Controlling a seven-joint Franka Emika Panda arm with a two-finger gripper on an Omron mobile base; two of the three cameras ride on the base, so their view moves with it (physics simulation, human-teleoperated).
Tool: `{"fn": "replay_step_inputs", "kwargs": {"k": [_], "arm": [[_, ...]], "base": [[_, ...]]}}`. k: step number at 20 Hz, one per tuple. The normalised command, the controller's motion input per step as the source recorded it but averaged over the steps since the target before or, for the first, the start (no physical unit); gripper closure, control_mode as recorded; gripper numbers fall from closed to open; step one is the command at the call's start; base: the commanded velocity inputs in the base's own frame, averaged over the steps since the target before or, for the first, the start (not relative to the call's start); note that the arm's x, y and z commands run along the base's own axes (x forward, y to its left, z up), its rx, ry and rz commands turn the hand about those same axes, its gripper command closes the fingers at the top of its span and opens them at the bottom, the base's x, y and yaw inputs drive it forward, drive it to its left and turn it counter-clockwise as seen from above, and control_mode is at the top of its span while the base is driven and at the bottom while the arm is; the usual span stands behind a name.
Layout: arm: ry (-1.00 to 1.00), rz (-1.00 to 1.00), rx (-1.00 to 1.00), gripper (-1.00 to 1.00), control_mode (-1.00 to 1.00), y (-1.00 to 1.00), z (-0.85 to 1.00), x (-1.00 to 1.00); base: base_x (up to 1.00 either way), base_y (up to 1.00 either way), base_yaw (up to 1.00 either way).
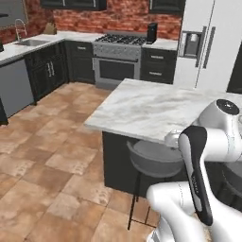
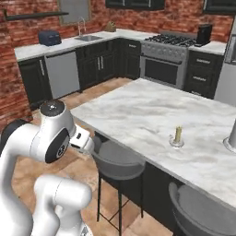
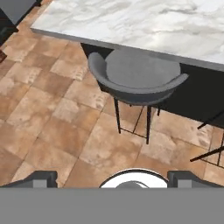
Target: Get the candle and the liquor from the cabinet and move them to the dining counter.
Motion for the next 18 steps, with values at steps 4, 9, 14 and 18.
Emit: {"fn": "replay_step_inputs", "kwargs": {"k": [4,9,14,18], "arm": [[0.0,0.0,0.0,-1.0,1.0,0.0,0.0,0.0],[0.0,0.0,0.0,-1.0,1.0,0.0,0.0,0.0],[0.0,0.0,0.0,-1.0,1.0,0.0,0.0,0.0],[0.0,0.0,0.0,-1.0,1.0,0.0,0.0,0.0]], "base": [[-0.07,0.17,1.0],[-0.02,0.09,1.0],[0.26,0.01,0.82],[0.58,0.0,0.44]]}}
